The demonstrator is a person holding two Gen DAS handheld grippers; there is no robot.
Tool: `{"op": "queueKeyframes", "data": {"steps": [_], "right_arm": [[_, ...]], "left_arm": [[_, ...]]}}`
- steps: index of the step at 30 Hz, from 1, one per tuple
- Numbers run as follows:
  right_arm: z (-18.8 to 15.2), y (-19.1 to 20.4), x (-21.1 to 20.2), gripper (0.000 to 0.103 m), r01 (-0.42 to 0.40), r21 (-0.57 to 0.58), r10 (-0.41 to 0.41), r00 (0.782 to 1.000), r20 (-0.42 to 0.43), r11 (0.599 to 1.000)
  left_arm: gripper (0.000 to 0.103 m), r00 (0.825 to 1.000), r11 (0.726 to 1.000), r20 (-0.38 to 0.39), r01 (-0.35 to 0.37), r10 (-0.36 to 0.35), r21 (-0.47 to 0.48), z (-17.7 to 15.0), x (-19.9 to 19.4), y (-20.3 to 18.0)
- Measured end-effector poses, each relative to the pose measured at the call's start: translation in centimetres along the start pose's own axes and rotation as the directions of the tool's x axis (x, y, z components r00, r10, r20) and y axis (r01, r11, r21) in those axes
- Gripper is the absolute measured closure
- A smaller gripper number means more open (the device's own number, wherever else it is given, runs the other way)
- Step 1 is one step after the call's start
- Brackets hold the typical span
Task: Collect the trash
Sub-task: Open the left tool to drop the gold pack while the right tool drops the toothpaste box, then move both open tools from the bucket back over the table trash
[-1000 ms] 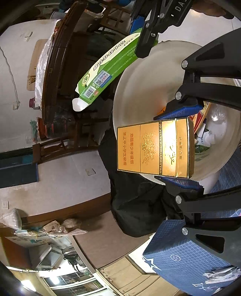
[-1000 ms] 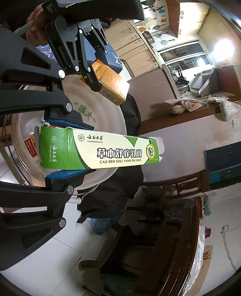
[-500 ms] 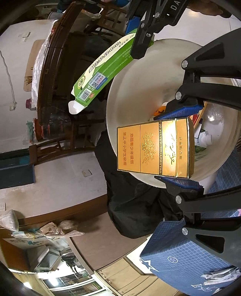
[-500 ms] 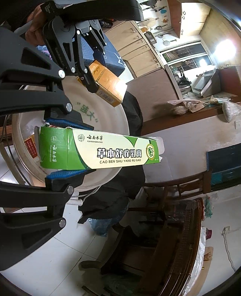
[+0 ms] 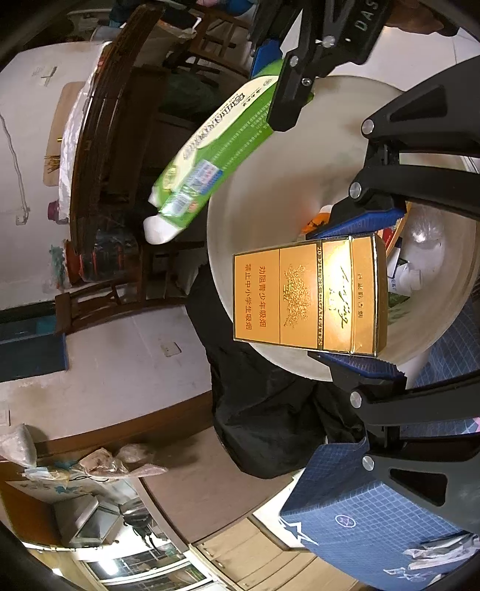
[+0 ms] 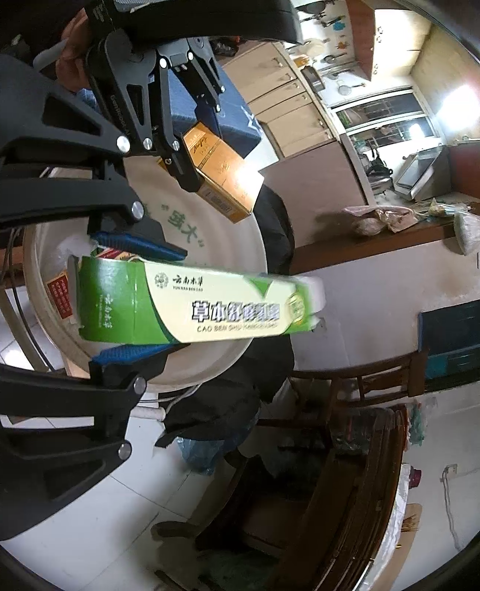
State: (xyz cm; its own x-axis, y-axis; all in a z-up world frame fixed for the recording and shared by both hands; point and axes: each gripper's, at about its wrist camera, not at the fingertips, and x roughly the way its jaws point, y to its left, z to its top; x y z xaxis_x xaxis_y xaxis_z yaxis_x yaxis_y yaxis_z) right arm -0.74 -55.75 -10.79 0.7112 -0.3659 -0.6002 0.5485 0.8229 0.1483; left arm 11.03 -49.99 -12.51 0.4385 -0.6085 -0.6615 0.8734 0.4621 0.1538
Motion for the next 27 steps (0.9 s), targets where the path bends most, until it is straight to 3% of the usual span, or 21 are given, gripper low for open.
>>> {"op": "queueKeyframes", "data": {"steps": [2,17,23,27], "right_arm": [[-0.1,0.1,0.2,0.052,0.002,-0.006,-0.002,1.000,-0.001,1.000],[-0.5,-0.4,0.2,0.052,-0.009,0.014,0.009,1.000,-0.004,1.000],[-0.5,1.0,-0.3,0.052,-0.047,0.001,0.047,0.999,0.014,0.999],[-0.4,3.7,-0.2,0.052,-0.109,-0.045,0.110,0.994,0.020,0.993]], "left_arm": [[0.033,1.000,1.000,-0.004,0.005,-0.005,-0.013,-0.1,0.1,0.2],[0.033,1.000,0.999,0.007,0.002,-0.002,-0.037,-0.2,-0.3,0.9],[0.033,0.999,0.998,0.027,-0.046,0.048,-0.050,-1.2,-1.9,2.2],[0.033,0.996,0.992,0.037,-0.081,0.085,-0.101,-3.1,-4.2,5.1]]}}
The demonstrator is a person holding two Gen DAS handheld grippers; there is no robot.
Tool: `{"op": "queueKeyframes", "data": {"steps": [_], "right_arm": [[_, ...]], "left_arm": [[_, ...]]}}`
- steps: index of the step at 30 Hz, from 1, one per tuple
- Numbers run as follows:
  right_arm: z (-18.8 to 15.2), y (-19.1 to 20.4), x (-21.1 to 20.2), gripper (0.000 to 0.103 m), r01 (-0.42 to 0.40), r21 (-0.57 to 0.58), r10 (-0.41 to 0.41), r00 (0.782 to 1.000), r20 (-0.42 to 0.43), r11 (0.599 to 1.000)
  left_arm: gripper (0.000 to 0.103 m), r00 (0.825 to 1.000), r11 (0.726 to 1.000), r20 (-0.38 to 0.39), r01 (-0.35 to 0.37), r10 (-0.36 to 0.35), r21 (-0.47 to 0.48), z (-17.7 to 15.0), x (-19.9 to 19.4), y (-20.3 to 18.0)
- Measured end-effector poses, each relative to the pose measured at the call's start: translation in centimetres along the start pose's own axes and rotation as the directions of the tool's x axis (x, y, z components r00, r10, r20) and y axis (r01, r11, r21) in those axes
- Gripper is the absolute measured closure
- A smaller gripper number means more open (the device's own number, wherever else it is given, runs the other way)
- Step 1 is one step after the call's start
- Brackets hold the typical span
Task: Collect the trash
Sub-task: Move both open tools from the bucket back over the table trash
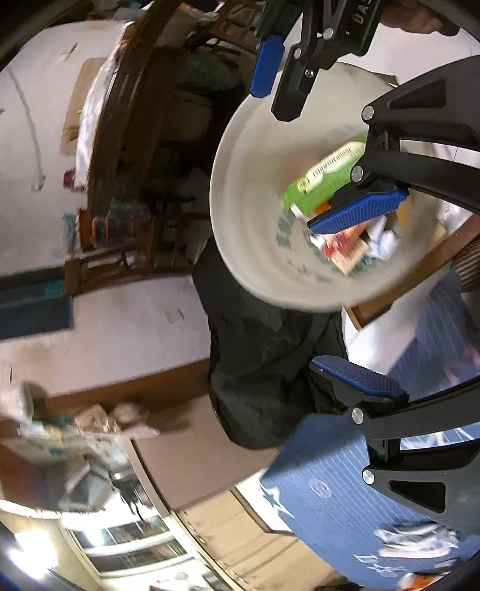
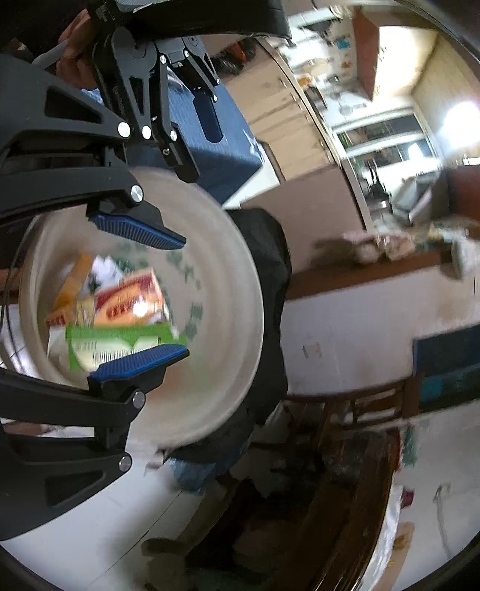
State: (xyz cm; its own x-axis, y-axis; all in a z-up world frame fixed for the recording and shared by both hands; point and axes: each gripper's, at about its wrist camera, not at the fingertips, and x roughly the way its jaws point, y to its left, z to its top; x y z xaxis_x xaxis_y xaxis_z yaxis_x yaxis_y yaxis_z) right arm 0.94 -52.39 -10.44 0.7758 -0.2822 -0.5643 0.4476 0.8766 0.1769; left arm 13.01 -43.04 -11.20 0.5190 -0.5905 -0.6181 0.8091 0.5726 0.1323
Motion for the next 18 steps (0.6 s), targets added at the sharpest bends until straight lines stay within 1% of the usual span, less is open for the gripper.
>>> {"op": "queueKeyframes", "data": {"steps": [4,8,11,14,18], "right_arm": [[-0.3,3.9,1.3,0.052,-0.072,-0.071,0.070,0.997,-0.025,0.995],[-1.0,8.0,3.0,0.052,-0.150,-0.128,0.142,0.987,-0.069,0.980],[-1.5,11.0,4.4,0.052,-0.202,-0.155,0.186,0.976,-0.110,0.967],[-2.0,14.0,5.5,0.052,-0.248,-0.191,0.221,0.964,-0.151,0.950],[-2.6,18.2,6.7,0.052,-0.304,-0.248,0.258,0.945,-0.201,0.920]], "left_arm": [[0.033,0.998,0.995,-0.004,-0.071,0.070,-0.064,-2.3,-2.6,4.9],[0.033,0.991,0.984,-0.024,-0.134,0.132,-0.117,-4.8,-5.0,9.5],[0.033,0.983,0.966,-0.047,-0.186,0.180,-0.182,-7.1,-6.7,13.0],[0.033,0.968,0.940,-0.071,-0.249,0.239,-0.234,-9.7,-8.5,16.6],[0.033,0.951,0.903,-0.114,-0.309,0.288,-0.300,-12.8,-10.5,20.6]]}}
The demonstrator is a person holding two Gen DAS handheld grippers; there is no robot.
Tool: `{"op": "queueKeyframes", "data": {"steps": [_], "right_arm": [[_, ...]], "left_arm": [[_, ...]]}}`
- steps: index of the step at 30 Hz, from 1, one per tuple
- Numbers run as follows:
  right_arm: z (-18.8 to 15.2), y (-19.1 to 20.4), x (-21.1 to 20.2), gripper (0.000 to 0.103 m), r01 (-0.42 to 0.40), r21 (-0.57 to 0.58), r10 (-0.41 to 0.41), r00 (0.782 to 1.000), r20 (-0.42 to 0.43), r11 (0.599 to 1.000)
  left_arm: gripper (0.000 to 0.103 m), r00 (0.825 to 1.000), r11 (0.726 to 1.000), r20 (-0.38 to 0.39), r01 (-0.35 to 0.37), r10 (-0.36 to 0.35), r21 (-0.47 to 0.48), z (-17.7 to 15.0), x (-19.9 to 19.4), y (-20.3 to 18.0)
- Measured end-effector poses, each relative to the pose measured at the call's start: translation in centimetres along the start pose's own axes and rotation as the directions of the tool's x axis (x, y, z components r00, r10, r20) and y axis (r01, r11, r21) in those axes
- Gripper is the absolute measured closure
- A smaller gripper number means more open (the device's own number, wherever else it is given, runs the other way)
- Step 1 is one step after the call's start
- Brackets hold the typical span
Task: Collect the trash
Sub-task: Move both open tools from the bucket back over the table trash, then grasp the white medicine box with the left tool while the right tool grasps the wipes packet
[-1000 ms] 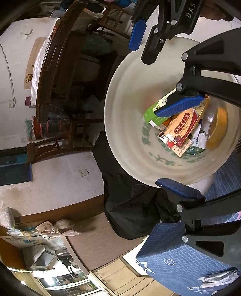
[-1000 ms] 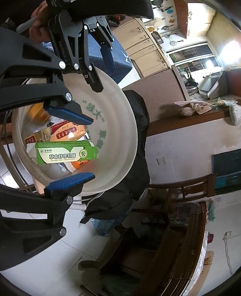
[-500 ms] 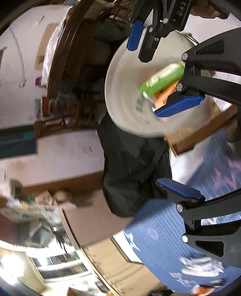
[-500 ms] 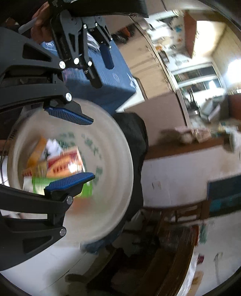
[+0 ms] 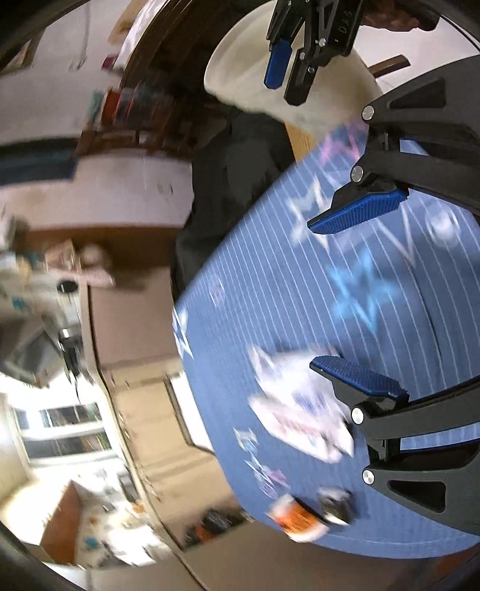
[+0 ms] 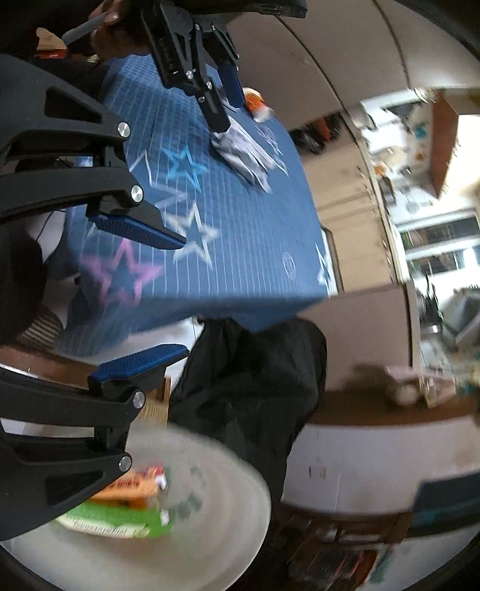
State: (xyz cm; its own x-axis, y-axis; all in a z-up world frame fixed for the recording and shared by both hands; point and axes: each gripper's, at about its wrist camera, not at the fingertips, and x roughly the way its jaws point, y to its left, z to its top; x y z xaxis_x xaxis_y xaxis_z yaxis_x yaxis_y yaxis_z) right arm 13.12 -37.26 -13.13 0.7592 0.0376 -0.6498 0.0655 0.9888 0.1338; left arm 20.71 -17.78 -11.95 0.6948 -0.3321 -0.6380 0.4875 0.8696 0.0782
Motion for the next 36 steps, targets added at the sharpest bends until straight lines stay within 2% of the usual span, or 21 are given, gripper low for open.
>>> {"op": "queueKeyframes", "data": {"steps": [6,11,13,16,18,20,24,28,29,30,31,32,36], "right_arm": [[1.1,4.5,3.0,0.052,-0.067,-0.054,0.064,0.997,-0.045,0.996],[1.8,7.9,5.4,0.052,-0.119,-0.083,0.112,0.990,-0.080,0.989],[2.5,9.2,6.4,0.049,-0.135,-0.080,0.129,0.988,-0.082,0.988],[3.6,10.5,7.5,0.035,-0.169,-0.061,0.164,0.984,-0.073,0.984],[4.3,12.0,8.7,0.020,-0.201,-0.055,0.196,0.977,-0.078,0.978],[4.9,13.5,9.9,0.016,-0.215,-0.055,0.209,0.973,-0.097,0.975],[6.0,16.1,12.4,0.016,-0.235,-0.057,0.226,0.965,-0.135,0.970],[7.1,16.4,15.5,0.016,-0.260,0.031,0.261,0.947,-0.186,0.965],[7.1,16.3,16.0,0.017,-0.264,0.048,0.269,0.942,-0.199,0.963],[7.0,16.2,16.8,0.028,-0.273,0.069,0.281,0.935,-0.216,0.960],[6.8,16.2,17.2,0.031,-0.281,0.077,0.291,0.928,-0.231,0.957],[6.6,16.3,17.0,0.043,-0.279,0.055,0.285,0.936,-0.208,0.959],[6.1,16.1,16.7,0.058,-0.318,0.056,0.323,0.925,-0.202,0.946]], "left_arm": [[0.033,0.993,0.986,-0.046,-0.117,0.113,-0.122,-3.3,-0.8,8.5],[0.033,0.974,0.947,-0.095,-0.223,0.206,-0.231,-6.0,-1.5,15.3],[0.033,0.966,0.930,-0.112,-0.255,0.232,-0.266,-6.8,-1.8,17.5],[0.033,0.957,0.904,-0.130,-0.286,0.258,-0.317,-7.8,-2.1,20.4],[0.033,0.957,0.899,-0.135,-0.287,0.256,-0.331,-8.1,-2.2,21.2],[0.033,0.958,0.898,-0.136,-0.284,0.253,-0.335,-8.2,-2.0,21.4],[0.033,0.963,0.903,-0.141,-0.267,0.231,-0.337,-8.6,-1.5,21.5],[0.033,0.962,0.897,-0.145,-0.270,0.233,-0.350,-9.0,-1.4,21.9],[0.033,0.961,0.893,-0.146,-0.274,0.236,-0.357,-9.1,-1.4,22.3],[0.033,0.959,0.888,-0.148,-0.280,0.242,-0.364,-9.2,-1.5,22.7],[0.033,0.957,0.883,-0.152,-0.287,0.248,-0.371,-9.3,-1.6,23.2],[0.033,0.955,0.879,-0.155,-0.293,0.252,-0.376,-9.4,-1.6,23.5],[0.033,0.950,0.865,-0.174,-0.308,0.259,-0.396,-9.9,-1.4,24.6]]}}
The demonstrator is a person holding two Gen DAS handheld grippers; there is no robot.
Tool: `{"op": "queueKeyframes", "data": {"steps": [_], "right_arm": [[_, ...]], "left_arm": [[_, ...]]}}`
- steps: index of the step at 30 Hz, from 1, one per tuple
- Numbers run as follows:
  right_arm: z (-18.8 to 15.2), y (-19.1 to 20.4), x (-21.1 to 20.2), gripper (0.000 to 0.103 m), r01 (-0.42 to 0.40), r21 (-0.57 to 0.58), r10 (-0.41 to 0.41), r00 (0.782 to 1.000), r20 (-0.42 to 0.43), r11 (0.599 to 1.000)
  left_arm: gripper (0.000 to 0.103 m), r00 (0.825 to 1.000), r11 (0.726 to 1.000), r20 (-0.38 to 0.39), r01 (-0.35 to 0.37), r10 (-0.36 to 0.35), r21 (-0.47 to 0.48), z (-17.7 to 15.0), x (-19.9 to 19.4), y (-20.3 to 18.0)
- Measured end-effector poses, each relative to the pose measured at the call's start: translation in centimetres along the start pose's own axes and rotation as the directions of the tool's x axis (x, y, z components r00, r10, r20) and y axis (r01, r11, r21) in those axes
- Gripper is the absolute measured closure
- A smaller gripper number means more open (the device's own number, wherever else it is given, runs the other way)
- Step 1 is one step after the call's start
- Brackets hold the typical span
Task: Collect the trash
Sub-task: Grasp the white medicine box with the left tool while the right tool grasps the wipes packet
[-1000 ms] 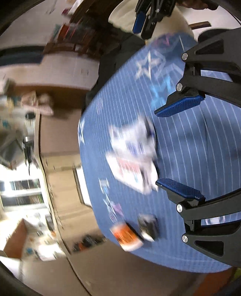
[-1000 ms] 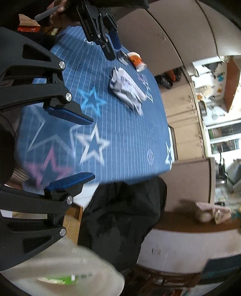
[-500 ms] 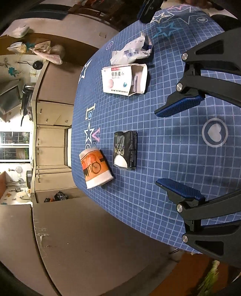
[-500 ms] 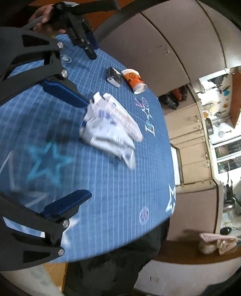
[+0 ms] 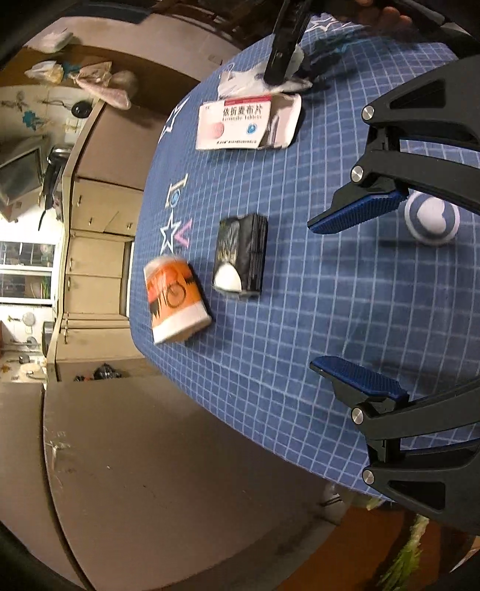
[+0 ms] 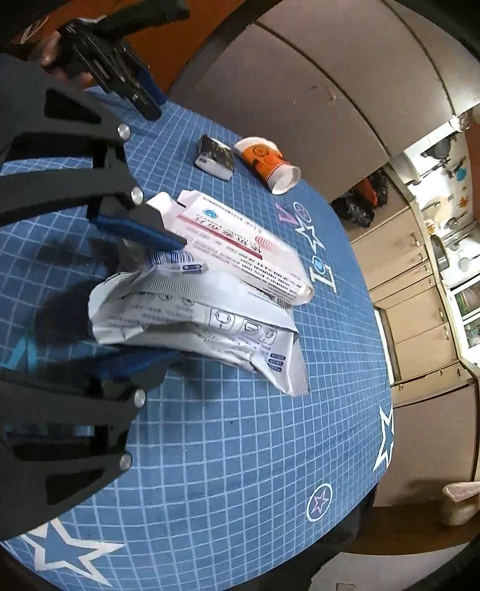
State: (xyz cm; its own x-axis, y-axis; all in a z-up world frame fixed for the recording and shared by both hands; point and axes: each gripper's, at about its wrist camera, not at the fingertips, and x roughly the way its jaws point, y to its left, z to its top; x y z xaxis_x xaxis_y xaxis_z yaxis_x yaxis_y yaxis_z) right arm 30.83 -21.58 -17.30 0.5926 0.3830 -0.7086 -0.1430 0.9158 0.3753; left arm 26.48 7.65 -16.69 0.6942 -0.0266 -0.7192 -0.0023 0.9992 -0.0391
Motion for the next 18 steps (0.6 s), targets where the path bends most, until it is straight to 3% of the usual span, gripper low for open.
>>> {"op": "queueKeyframes", "data": {"steps": [9,13,18], "right_arm": [[-2.7,-1.4,-3.9,0.077,0.019,-0.001,-0.019,0.998,0.058,1.000],[-4.1,-2.5,-5.5,0.079,0.040,0.028,-0.042,0.996,0.084,0.999],[-5.4,-3.8,-7.6,0.079,0.078,0.044,-0.083,0.992,0.100,0.996]], "left_arm": [[0.033,1.000,0.999,-0.017,0.023,-0.023,0.030,0.2,0.9,-1.6],[0.031,1.000,0.999,-0.027,0.012,-0.011,0.043,0.6,1.9,-2.0],[0.031,0.994,0.992,-0.039,0.105,-0.103,0.069,1.0,2.0,-4.1]]}}
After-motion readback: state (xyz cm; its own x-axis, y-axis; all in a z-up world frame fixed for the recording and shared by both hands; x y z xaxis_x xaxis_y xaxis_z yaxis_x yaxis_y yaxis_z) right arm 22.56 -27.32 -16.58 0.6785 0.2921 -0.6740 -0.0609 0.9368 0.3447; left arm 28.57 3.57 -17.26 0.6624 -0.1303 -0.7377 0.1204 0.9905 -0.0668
